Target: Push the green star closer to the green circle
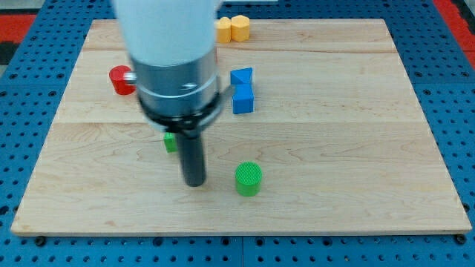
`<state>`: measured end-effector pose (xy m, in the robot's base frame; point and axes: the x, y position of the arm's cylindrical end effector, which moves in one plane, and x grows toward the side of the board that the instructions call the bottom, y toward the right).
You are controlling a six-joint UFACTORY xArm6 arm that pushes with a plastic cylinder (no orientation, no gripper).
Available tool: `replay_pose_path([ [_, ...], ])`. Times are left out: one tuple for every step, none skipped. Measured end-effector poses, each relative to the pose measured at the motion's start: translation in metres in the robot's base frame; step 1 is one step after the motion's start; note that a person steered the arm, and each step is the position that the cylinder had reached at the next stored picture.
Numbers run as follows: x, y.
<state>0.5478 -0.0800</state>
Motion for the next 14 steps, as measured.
replay_pose_path([
  [-0.015, -0.054],
  [-0.063, -0.088],
  [-0.100, -0.091],
  [-0.102, -0.057],
  [-0.099, -0.015],
  [-0.088, 0.000],
  [-0.075, 0.007],
  [-0.074, 0.001],
  [-0.078, -0.025],
  [-0.075, -0.033],
  [-0.065, -0.012],
  [-0.056, 0.016],
  [-0.054, 0.024],
  [-0.053, 0.002],
])
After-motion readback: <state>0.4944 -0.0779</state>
